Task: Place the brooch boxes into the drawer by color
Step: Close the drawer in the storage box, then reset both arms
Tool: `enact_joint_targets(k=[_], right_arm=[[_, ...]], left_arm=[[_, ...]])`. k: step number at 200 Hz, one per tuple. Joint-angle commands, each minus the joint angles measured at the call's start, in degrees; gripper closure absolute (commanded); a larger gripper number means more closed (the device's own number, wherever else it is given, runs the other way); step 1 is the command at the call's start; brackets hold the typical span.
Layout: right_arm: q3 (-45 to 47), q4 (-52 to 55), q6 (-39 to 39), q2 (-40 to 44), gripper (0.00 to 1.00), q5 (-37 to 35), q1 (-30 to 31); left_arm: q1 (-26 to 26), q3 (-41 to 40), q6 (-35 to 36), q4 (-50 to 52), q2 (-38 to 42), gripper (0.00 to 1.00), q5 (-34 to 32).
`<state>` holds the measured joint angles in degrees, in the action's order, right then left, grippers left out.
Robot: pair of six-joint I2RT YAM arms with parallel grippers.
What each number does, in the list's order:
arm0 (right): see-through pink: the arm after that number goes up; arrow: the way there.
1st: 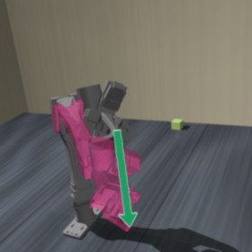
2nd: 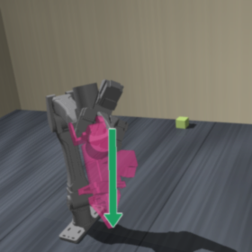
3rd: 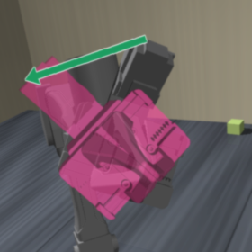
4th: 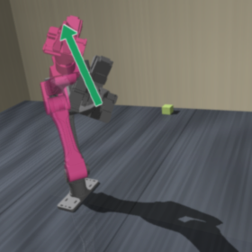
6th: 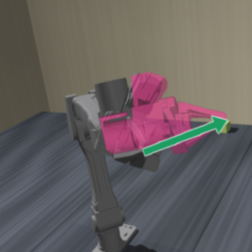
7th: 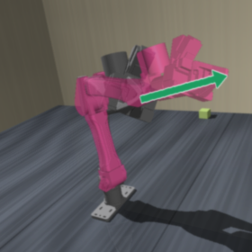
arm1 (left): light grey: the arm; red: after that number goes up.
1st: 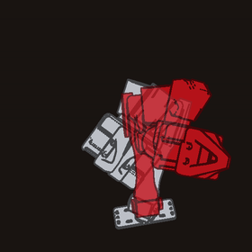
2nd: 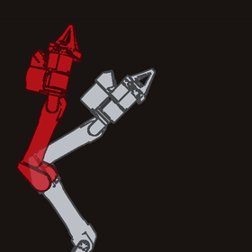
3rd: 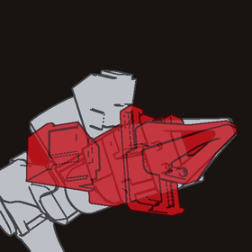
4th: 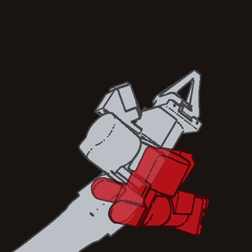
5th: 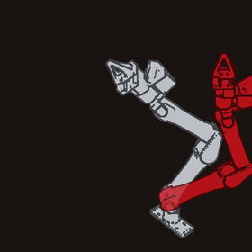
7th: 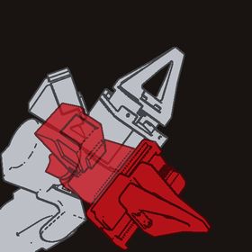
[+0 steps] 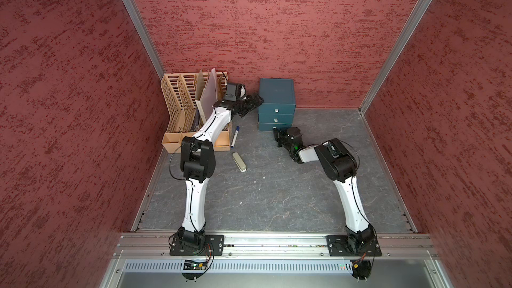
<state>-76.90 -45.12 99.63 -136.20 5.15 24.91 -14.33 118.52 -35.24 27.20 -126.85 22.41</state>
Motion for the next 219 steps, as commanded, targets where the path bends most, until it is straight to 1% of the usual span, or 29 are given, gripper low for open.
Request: enact_joint_targets(k=[1,52,59,77,104,133,152,176,197,219], right_arm=[[-1.1,2.4,1.2,-2.0,0.99,0.2,-0.5],[2.9,0.1,2.1,1.5,0.62,0.0,-0.3],[3.4,-0.4,2.1,2.1,0.58,0.0,-0.1],[4.9,-2.5,2.9,3.0,0.53,0.2,0.1],[8.1,-4.3,3.5,5.4,0.48,0.4,0.4],[11.8,-5.8,3.6,8.3,0.44,0.5,0.8],[14.4,-6.3,3.6,10.5,0.42,0.6,1.1],[18.9,-5.6,2.9,14.6,0.42,0.1,1.3],[23.7,-4.1,0.2,20.1,0.41,-0.7,1.0],[28.4,1.1,-5.2,27.2,0.4,-0.4,0.4]], left_arm=[[-0.5,0.8,0.9,2.4,-1.9,0.01,-0.2],[-0.4,2.1,1.0,2.6,-1.7,0.0,0.3],[-0.4,2.4,0.9,2.3,-1.8,0.0,0.8],[-0.1,3.1,0.7,1.7,-2.1,0.0,2.2],[0.1,3.3,-0.1,0.2,-1.9,0.0,3.4],[0.2,3.3,-0.1,-1.0,-0.3,0.0,3.1],[0.3,3.1,-0.2,-1.8,1.1,0.0,3.0],[0.4,3.1,-0.4,-2.7,3.0,0.0,3.1],[0.4,1.9,-1.3,-3.0,5.6,0.0,2.5],[0.4,-4.0,-2.4,-6.1,11.0,0.0,1.2]])
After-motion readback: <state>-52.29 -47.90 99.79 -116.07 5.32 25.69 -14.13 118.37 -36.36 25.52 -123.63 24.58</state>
